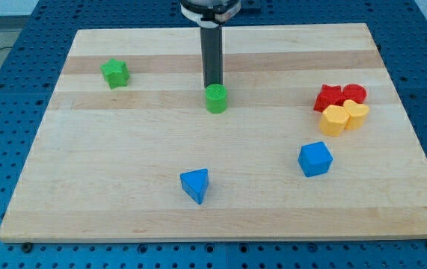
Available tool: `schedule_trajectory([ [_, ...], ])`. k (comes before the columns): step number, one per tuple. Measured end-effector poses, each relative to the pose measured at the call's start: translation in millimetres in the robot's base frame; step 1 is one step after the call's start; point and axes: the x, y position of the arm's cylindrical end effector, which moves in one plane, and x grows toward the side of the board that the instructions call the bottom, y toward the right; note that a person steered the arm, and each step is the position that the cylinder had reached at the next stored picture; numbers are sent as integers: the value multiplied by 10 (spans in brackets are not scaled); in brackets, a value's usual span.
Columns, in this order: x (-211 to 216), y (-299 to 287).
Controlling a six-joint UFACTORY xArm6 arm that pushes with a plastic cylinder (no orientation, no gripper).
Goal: Place green star adjacent to green circle
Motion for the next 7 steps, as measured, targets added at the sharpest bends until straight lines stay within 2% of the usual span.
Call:
schedule_trajectory([
  [1, -207, -51],
  [2, -685, -470],
  [4, -867, -2104],
  [5, -830, -2549],
  [6, -556, -2359],
  [7, -216, -1789],
])
